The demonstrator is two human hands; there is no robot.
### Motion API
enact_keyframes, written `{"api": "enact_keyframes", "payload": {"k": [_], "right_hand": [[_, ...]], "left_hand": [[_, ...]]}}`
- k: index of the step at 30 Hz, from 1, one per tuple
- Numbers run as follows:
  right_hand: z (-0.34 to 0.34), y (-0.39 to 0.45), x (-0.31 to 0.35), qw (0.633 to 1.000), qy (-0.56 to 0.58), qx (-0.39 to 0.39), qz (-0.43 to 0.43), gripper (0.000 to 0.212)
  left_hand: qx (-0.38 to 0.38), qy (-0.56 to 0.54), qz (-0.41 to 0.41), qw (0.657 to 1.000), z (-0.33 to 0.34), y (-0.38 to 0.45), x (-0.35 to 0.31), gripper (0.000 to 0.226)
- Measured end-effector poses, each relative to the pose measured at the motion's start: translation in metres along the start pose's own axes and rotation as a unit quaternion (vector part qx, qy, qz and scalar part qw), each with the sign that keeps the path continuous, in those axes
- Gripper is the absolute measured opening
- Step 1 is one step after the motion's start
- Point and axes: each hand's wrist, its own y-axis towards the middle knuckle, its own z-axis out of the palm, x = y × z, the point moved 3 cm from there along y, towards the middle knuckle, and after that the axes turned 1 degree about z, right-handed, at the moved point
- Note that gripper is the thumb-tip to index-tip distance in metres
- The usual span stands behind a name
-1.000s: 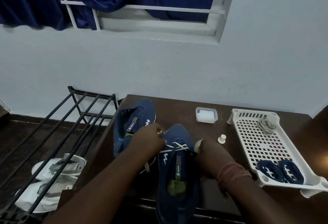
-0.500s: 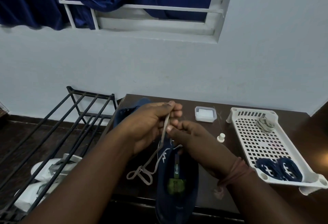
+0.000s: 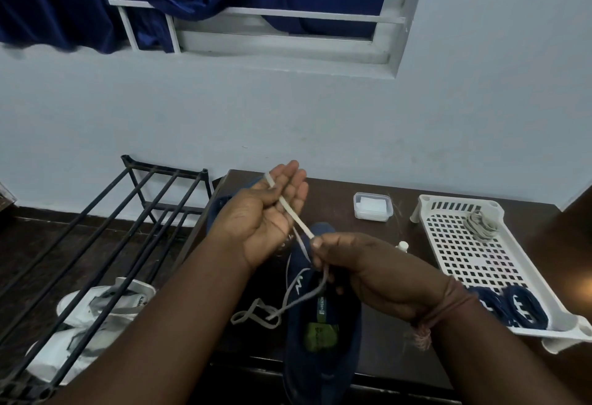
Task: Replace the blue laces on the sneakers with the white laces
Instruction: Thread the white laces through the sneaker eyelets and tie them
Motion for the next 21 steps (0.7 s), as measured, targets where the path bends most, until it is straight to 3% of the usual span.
{"api": "enact_keyframes", "payload": {"k": [3, 6, 10, 12, 14, 15, 16, 17, 18, 19, 20, 21], "right_hand": [[-0.03, -0.009, 0.003, 0.996, 0.014, -0.082, 0.035, 0.027], [-0.067, -0.022, -0.005, 0.973, -0.121, -0.179, 0.077, 0.031], [-0.076, -0.024, -0.02, 0.938, -0.217, -0.217, 0.159, 0.025], [-0.069, -0.017, -0.022, 0.939, -0.19, -0.231, 0.17, 0.024], [-0.061, -0.007, -0.024, 0.944, -0.179, -0.225, 0.16, 0.029], [-0.058, -0.002, -0.025, 0.946, -0.188, -0.22, 0.15, 0.031], [-0.055, 0.002, -0.024, 0.947, -0.195, -0.217, 0.138, 0.032], [-0.052, 0.003, -0.023, 0.949, -0.195, -0.215, 0.126, 0.032], [-0.05, 0.004, -0.021, 0.951, -0.19, -0.215, 0.115, 0.031], [-0.048, 0.004, -0.02, 0.953, -0.181, -0.219, 0.104, 0.027], [-0.046, 0.005, -0.019, 0.956, -0.165, -0.226, 0.089, 0.021], [-0.043, 0.004, -0.017, 0.959, -0.145, -0.23, 0.079, 0.014]], "left_hand": [[-0.084, -0.055, 0.036, 0.994, -0.019, 0.009, -0.016, 0.037], [-0.141, -0.066, 0.046, 0.987, -0.03, 0.011, -0.02, 0.03], [-0.178, -0.033, 0.072, 0.981, -0.025, 0.014, -0.017, 0.032], [-0.182, 0.017, 0.07, 0.981, -0.025, 0.017, -0.009, 0.02], [-0.182, 0.179, 0.036, 0.966, -0.024, 0.016, 0.007, 0.02], [-0.185, 0.302, 0.015, 0.935, -0.024, 0.014, 0.016, 0.031], [-0.177, 0.441, -0.002, 0.88, -0.021, 0.009, 0.025, 0.038], [-0.165, 0.577, -0.003, 0.8, -0.018, 0.004, 0.032, 0.037], [-0.151, 0.698, 0.015, 0.699, -0.016, -0.001, 0.038, 0.033], [-0.129, 0.795, 0.045, 0.591, -0.018, -0.002, 0.043, 0.029], [-0.102, 0.851, 0.089, 0.508, -0.02, -0.002, 0.046, 0.027], [-0.074, 0.868, 0.139, 0.472, -0.022, 0.0, 0.046, 0.026]]}}
